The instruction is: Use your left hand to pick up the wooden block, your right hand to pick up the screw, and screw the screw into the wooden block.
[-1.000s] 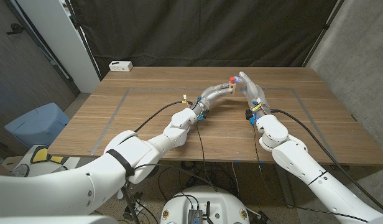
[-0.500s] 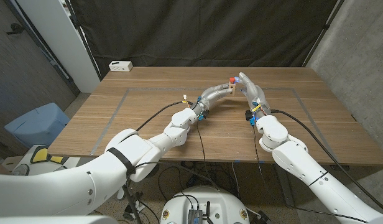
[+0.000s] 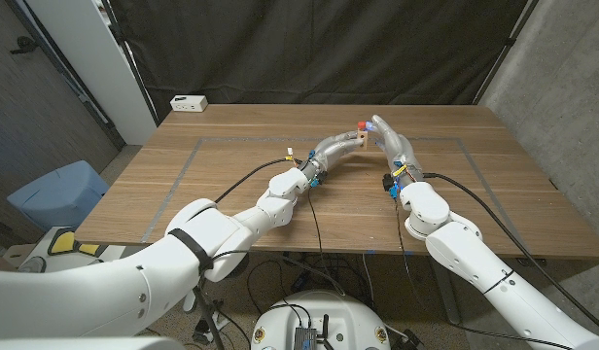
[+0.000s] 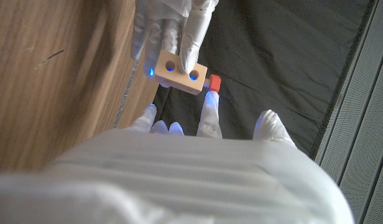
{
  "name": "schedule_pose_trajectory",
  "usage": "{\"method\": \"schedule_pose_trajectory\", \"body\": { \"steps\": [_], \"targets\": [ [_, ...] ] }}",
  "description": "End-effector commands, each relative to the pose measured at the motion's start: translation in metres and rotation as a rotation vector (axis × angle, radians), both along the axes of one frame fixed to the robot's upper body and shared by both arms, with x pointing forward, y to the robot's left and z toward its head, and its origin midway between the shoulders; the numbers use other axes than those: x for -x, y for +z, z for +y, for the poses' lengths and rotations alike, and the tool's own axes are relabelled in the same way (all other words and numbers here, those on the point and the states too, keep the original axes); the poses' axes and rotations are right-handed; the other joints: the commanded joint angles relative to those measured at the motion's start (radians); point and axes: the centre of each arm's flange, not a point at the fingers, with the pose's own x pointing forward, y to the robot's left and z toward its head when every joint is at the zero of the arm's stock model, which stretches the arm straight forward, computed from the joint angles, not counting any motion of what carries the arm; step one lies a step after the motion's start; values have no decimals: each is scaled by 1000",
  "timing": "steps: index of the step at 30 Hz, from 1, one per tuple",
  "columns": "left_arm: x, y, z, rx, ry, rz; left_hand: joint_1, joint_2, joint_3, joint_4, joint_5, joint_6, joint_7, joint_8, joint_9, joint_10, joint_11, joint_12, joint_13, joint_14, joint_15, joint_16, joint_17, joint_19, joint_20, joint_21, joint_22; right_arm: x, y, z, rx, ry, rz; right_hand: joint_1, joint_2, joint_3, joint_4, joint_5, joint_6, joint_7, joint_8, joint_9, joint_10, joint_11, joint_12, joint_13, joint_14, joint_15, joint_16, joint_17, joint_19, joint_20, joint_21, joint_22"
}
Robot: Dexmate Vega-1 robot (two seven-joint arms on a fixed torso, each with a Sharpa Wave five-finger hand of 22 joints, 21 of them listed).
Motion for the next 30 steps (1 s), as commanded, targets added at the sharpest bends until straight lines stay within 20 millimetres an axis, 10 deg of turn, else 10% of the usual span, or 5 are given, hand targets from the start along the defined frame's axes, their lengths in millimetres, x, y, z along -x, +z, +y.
{"method": "schedule_pose_trajectory", "body": {
  "steps": [1, 30],
  "targets": [
    [-2, 1, -1, -5, 1, 17, -6, 2, 10, 3, 4, 20, 0, 7, 5, 10, -1, 6, 4, 7, -31, 2, 2, 0, 0, 7, 4, 4, -1, 7, 30, -7, 5, 3, 11, 5, -4, 7, 6, -1, 0, 2, 10, 2, 4, 3, -5, -4, 9, 1, 5, 4, 2, 2],
    [-3, 3, -4, -20, -3, 22, -9, 1, 12, 3, 3, 22, 0, 7, 5, 10, -2, 5, 4, 7, -32, 2, 3, 5, 0, 8, 4, 11, -1, 3, 47, -39, 1, 3, 14, 7, -7, 7, 16, -6, -8, 3, 14, 2, 3, 3, -5, -6, 8, 1, 4, 8, -1, 2]
  ]
}}
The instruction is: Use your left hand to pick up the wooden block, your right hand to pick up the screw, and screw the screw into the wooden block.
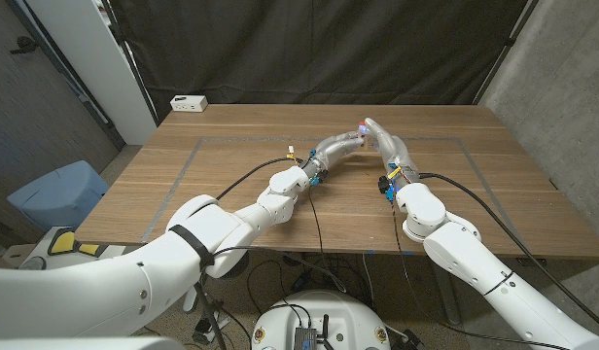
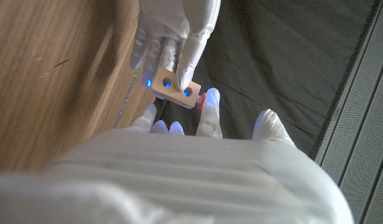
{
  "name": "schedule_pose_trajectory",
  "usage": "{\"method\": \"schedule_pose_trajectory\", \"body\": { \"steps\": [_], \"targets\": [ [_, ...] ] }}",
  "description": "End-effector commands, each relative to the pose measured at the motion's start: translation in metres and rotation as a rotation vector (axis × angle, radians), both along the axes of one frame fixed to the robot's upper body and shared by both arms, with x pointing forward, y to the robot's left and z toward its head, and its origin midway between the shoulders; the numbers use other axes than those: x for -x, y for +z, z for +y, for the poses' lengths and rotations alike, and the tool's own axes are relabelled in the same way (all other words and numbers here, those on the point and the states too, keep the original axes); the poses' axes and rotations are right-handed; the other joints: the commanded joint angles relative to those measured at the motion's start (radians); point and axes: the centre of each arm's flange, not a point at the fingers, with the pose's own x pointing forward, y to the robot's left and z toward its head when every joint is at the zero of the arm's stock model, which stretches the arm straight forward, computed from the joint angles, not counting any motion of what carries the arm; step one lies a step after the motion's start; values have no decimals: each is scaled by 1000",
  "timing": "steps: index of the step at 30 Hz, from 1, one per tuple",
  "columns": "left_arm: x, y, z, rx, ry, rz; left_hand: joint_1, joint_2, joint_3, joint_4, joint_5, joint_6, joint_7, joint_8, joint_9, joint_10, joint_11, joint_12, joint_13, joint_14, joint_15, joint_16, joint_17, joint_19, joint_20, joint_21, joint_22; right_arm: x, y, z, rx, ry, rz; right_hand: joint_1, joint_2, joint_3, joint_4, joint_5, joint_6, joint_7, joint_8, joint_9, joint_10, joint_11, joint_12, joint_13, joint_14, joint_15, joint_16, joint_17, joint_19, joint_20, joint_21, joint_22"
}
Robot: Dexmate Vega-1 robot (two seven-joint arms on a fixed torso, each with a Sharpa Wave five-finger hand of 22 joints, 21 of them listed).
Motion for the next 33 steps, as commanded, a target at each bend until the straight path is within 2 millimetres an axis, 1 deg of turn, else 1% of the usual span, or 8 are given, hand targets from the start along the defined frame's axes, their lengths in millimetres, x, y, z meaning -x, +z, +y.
{"method": "schedule_pose_trajectory", "body": {
  "steps": [1, 9, 17, 33],
  "targets": [
    [1, 0, -2, -7, -4, -3, 0, 4, 7, 0, 4, 22, 0, 7, 5, 10, -2, 5, 0, 8, -32, 2, 2, 5, 0, 8, 4, 5, 1, -10, -8, -30, -8, -1, 10, 4, -4, 7, 11, 0, -1, 2, 5, 4, 3, 3, -5, -6, 8, 1, 4, 9, -1, 2],
    [2, -1, -5, -14, -12, -8, -1, 3, 7, 0, 4, 23, 0, 8, 5, 15, -2, 7, 0, 8, -33, 2, 3, 5, 0, 8, 4, 9, 5, -24, -18, -69, -24, 0, 10, 5, -5, 7, 4, 2, -7, 2, 4, 4, 2, 3, -5, -6, 8, 1, 5, 12, -2, 2],
    [5, -1, -5, -15, -21, -25, 0, 3, 7, 0, 4, 25, 0, 8, 5, 11, -4, 5, 0, 8, -33, 2, 3, 4, 0, 7, 4, 5, 8, -35, -31, -92, -30, -1, 10, 5, -6, 7, -3, 1, -13, 2, 4, 5, 1, 3, -5, -6, 7, 1, 5, 15, -3, 2],
    [9, 0, -5, -14, -34, -56, -1, 3, 6, 0, 4, 24, 0, 7, 5, 9, -2, 3, -1, 6, -33, 2, 3, 4, 1, 7, 4, -5, 12, -41, -31, -85, -27, -3, 7, 4, -8, 6, -35, 3, -28, 2, -9, 4, -5, 3, -11, -2, 4, 1, 1, 18, -5, 2]
  ]
}}
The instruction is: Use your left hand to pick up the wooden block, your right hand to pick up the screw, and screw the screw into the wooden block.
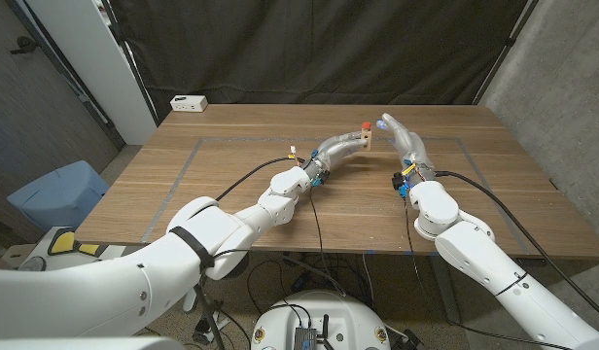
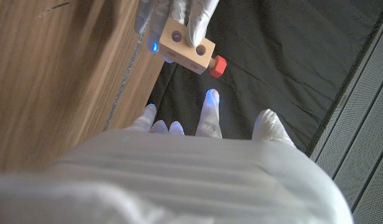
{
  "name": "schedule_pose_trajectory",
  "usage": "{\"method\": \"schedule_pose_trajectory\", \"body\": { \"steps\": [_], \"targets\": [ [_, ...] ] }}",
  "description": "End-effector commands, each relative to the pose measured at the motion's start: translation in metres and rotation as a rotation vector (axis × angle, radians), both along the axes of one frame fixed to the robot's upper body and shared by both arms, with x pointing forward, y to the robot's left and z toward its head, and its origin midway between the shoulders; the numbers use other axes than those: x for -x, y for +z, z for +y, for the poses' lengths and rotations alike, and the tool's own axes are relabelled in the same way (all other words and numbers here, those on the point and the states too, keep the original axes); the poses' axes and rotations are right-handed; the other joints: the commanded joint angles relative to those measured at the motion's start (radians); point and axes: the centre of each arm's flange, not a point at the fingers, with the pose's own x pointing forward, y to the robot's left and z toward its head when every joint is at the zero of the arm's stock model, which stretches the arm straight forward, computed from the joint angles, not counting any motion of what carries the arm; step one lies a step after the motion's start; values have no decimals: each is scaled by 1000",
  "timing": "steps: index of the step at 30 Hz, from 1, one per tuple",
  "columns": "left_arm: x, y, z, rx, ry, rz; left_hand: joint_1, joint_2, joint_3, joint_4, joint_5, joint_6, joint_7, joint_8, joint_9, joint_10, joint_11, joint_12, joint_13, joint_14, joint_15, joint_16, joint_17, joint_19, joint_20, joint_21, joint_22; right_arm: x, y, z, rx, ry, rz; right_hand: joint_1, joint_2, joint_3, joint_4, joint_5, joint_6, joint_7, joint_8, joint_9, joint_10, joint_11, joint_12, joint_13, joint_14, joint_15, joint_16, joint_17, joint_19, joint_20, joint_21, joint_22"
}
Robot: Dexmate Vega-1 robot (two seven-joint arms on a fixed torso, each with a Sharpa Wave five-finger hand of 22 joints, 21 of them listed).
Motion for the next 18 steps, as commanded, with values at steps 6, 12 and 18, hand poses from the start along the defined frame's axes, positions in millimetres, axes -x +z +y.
{"method": "schedule_pose_trajectory", "body": {
  "steps": [6, 12, 18],
  "targets": [
    [5, 0, 0, 2, -14, -32, 4, 7, 6, -1, 5, 24, 0, 7, 5, 7, 0, 5, 4, 5, -33, 2, 3, 3, 1, 7, 4, -9, 4, -6, 0, 16, 3, -2, 2, -2, -4, 5, -15, 1, -10, 2, -16, 3, -3, 3, -16, -1, 3, 1, -4, 11, -6, 2],
    [6, 0, 0, 0, -19, -42, 3, 8, 6, 0, 5, 24, 0, 7, 5, 6, 4, 5, 5, 5, -33, 2, 3, 3, 1, 7, 4, -13, 3, -3, 5, 30, 11, -7, 2, -3, -2, 4, -27, -2, -13, 2, -22, 2, -4, 3, -20, 0, 2, 2, -8, 12, -8, 2],
    [8, 0, -1, 2, -22, -53, 2, 7, 6, 1, 5, 24, 0, 7, 5, 4, 3, 4, 5, 5, -33, 2, 3, 3, 2, 7, 4, -15, 2, -1, 14, 41, 18, -12, 1, -5, 1, 3, -29, -3, -13, 2, -26, 3, -5, 3, -23, -1, 2, 3, -10, 12, -8, 2]
  ]
}}
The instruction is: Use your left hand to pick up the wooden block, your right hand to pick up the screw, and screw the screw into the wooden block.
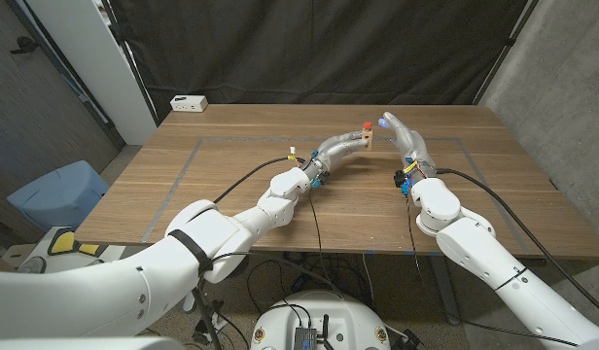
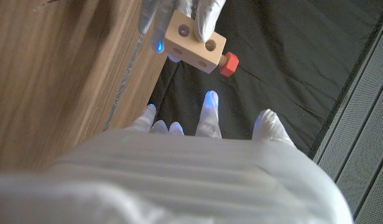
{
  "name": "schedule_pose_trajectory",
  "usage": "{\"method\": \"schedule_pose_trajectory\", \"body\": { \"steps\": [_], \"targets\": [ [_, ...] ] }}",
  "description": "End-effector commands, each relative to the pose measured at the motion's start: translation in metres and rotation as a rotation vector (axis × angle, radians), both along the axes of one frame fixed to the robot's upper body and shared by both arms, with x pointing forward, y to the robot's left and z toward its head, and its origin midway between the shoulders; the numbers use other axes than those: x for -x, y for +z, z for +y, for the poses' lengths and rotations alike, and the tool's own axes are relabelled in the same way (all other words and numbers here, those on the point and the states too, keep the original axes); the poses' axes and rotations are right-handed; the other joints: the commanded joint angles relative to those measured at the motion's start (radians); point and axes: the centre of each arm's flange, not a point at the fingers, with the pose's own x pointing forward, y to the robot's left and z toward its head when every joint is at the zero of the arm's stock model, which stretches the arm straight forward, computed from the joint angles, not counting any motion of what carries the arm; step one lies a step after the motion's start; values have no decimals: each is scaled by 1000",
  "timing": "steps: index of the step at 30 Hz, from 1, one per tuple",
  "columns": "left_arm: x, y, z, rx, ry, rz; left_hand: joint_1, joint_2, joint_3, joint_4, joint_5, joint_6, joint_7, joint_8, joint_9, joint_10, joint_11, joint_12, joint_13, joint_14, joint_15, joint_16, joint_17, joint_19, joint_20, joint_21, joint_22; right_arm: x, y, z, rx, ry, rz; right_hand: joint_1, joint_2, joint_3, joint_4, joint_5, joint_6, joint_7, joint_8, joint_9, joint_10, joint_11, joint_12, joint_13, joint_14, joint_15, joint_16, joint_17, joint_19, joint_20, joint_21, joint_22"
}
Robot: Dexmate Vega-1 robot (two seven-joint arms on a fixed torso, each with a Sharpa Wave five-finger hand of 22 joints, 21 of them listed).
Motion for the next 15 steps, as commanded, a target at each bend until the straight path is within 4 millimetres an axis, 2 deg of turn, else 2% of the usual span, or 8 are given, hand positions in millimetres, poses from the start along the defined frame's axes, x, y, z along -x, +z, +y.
{"method": "schedule_pose_trajectory", "body": {
  "steps": [1, 15],
  "targets": [
    [4, 1, -1, 1, -8, -24, 2, 8, 4, 2, 7, 24, 0, 7, 5, 5, 2, 5, 2, 5, -32, 2, 3, 3, 2, 7, 4, -5, -1, 4, 13, 24, 12, -13, 1, -6, 1, 3, -8, 0, -2, 2, -13, -1, -1, 3, -24, -1, 1, 3, -4, 7, -3, 2],
    [8, -2, -2, 8, -11, -36, 0, 9, 5, 3, 7, 23, 0, 7, 5, 5, 1, 4, 1, 6, -32, 2, 3, 2, 2, 7, 4, -2, -3, 6, 22, 33, 14, -22, 2, -8, 5, 1, -1, 4, 3, 2, -14, -3, 1, 3, -24, -1, 3, 4, -5, 8, -3, 2]
  ]
}}
